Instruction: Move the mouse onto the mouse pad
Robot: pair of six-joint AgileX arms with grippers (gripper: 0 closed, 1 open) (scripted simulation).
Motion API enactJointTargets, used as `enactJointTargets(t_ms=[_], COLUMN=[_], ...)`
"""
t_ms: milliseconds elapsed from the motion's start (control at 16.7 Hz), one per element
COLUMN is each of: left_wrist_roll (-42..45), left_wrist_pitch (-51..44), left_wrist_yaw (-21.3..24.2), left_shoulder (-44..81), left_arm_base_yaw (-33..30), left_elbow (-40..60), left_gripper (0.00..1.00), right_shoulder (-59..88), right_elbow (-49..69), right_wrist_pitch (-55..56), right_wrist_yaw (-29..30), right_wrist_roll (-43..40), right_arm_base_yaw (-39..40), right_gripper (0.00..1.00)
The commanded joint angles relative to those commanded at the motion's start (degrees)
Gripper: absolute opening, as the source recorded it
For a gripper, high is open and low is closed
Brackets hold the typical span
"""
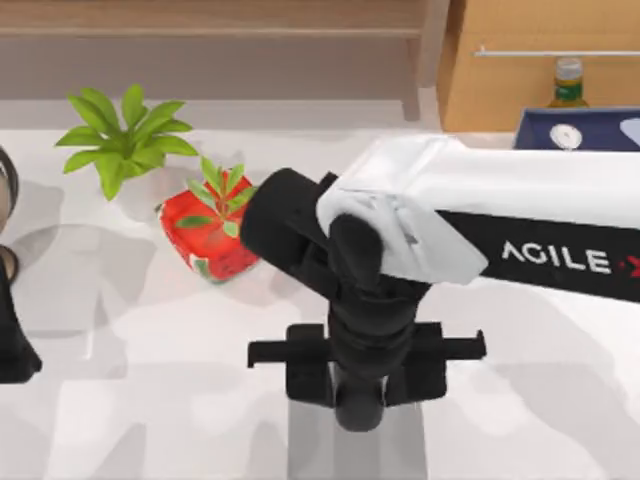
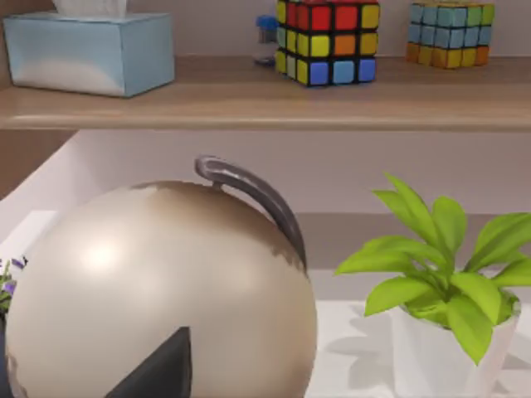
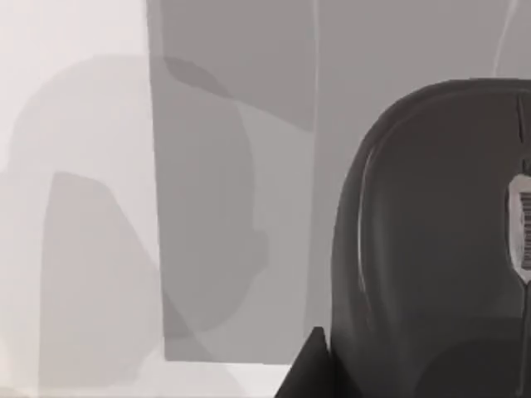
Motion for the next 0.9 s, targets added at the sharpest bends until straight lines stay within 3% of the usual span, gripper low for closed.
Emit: enactJointTargets(t_ms=[900], left_wrist_roll=[0.0], left_wrist_pitch=[0.0], left_wrist_yaw=[0.0], left_shoulder=[0.0], left_arm_base_yaw=[0.0], left_elbow=[0.0], left_gripper=[1.0], right_shoulder=[2.34], right_elbow=[-3.41], right_wrist_pitch=[5.61], right_wrist_yaw=[0.1], right_wrist_roll=[-0.08], right_arm_base_yaw=[0.1], right_gripper=[0.0])
